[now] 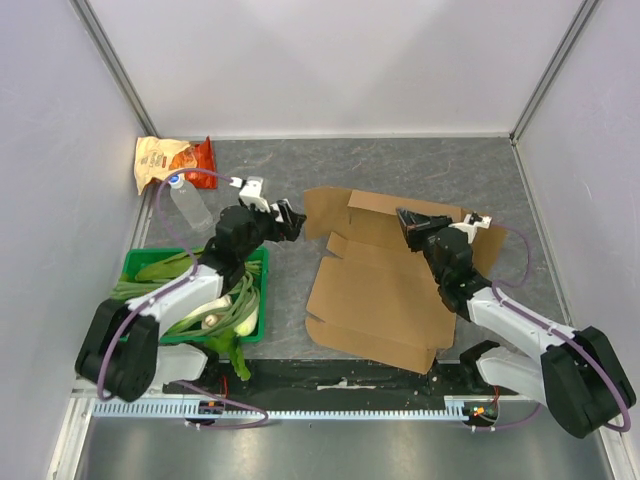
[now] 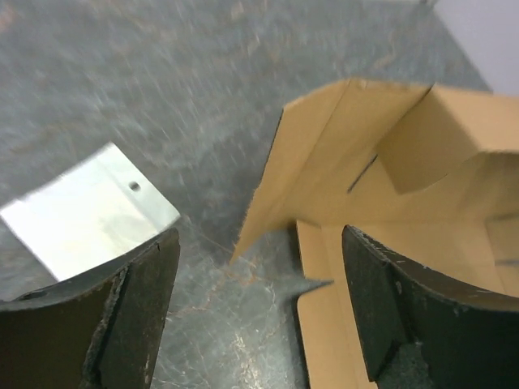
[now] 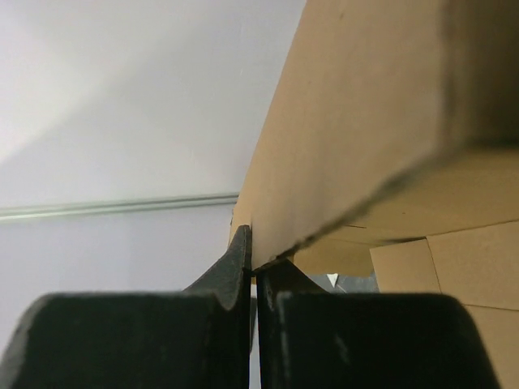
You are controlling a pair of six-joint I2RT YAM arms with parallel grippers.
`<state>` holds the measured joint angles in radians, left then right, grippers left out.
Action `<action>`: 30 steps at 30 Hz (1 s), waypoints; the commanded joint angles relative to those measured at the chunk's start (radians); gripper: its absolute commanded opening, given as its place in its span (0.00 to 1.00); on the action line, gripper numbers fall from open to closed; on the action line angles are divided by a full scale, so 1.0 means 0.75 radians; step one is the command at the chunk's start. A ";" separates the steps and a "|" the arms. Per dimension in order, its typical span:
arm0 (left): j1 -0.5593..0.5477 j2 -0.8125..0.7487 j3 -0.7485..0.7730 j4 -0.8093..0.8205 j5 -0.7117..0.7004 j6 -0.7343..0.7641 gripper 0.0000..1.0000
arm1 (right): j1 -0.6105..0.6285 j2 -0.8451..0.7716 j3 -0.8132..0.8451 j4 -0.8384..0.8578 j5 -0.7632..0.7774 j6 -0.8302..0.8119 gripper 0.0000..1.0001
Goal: Fold the paper box
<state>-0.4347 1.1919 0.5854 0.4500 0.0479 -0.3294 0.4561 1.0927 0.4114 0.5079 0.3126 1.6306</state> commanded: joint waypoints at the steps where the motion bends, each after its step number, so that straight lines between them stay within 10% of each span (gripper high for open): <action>1: 0.011 0.200 0.129 0.108 0.214 0.026 0.88 | -0.021 -0.007 0.094 0.069 -0.104 -0.209 0.00; 13: 0.013 0.525 0.299 0.134 0.192 0.284 0.61 | -0.078 0.097 0.120 0.153 -0.204 -0.180 0.00; 23: 0.001 0.464 0.363 -0.047 0.337 0.035 0.05 | -0.080 0.145 0.102 0.215 -0.231 -0.157 0.00; 30: -0.144 0.385 0.304 -0.052 0.288 -0.023 0.02 | -0.080 0.116 0.079 0.198 -0.208 -0.139 0.00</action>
<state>-0.4736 1.5387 0.8162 0.3927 0.2565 -0.2802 0.3931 1.2030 0.4633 0.6277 0.1684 1.5364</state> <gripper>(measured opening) 0.036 0.012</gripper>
